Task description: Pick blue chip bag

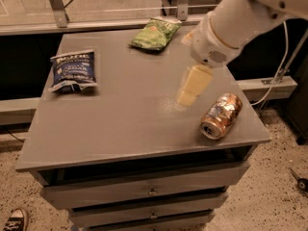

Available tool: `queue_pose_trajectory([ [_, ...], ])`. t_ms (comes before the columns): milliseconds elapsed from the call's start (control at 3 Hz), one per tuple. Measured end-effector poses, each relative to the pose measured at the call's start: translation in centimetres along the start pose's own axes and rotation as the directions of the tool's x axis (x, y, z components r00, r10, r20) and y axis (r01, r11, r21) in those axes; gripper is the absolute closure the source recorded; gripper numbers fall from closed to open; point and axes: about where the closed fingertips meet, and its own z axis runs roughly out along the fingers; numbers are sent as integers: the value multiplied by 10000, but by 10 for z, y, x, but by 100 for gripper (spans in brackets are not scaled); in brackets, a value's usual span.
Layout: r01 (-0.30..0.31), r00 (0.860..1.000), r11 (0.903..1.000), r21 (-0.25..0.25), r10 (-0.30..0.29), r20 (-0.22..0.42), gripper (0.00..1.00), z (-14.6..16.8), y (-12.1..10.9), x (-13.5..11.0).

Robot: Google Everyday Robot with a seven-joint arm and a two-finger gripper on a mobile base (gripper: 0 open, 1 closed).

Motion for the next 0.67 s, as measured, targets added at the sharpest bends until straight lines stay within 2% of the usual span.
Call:
queue_pose_trajectory([
  [333, -464, 9877, 9988, -128, 478, 1489, 0, 36, -14, -50],
  [667, -496, 9863, 9986, -180, 518, 1568, 0, 39, -13, -51],
])
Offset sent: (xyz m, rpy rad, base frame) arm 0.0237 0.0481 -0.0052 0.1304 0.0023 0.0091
